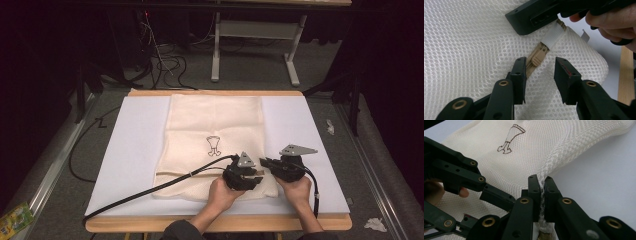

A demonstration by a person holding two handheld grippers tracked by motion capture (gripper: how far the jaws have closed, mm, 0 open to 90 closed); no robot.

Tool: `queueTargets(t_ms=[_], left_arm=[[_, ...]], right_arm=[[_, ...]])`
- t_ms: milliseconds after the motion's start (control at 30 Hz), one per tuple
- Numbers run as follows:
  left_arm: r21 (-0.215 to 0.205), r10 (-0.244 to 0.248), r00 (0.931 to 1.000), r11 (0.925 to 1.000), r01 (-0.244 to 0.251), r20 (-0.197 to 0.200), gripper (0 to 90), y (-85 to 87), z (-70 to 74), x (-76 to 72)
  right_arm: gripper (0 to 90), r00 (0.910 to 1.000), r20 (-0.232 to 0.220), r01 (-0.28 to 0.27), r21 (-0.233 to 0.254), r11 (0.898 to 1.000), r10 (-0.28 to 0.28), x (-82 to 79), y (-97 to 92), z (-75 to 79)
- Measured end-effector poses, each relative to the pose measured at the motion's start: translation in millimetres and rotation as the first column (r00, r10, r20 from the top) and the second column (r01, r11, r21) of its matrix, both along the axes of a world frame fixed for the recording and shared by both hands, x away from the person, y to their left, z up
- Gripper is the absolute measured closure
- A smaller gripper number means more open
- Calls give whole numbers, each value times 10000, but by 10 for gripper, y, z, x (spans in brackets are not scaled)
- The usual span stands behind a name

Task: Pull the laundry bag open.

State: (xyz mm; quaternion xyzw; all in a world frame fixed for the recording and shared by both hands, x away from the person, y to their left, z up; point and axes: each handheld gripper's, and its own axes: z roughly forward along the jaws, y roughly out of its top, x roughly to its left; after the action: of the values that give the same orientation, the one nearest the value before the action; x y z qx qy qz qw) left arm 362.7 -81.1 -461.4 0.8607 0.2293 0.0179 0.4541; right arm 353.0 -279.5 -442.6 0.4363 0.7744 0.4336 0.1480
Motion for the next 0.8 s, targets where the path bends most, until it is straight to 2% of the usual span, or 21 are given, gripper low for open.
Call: queueTargets(t_ms=[167,433,633,800], left_arm=[[-107,-119,9999,9999,118,-62,624,-9,-27,-5],[-152,-197,9998,9997,199,97,642,5,-9,-30],[-250,-249,9997,9994,248,-51,651,2,-11,-34],[-513,-136,9992,9986,117,-382,670,-8,-30,42]], right_arm=[[879,10000,-6,-25,-22,10000,25,2,3,-8],[879,10000,-28,16,2,10000,-16,-1,-2,-8],[879,10000,-91,18,25,10000,-18,-7,-17,-34],[879,10000,29,4,-94,10000,-4,-12,0,-30]])
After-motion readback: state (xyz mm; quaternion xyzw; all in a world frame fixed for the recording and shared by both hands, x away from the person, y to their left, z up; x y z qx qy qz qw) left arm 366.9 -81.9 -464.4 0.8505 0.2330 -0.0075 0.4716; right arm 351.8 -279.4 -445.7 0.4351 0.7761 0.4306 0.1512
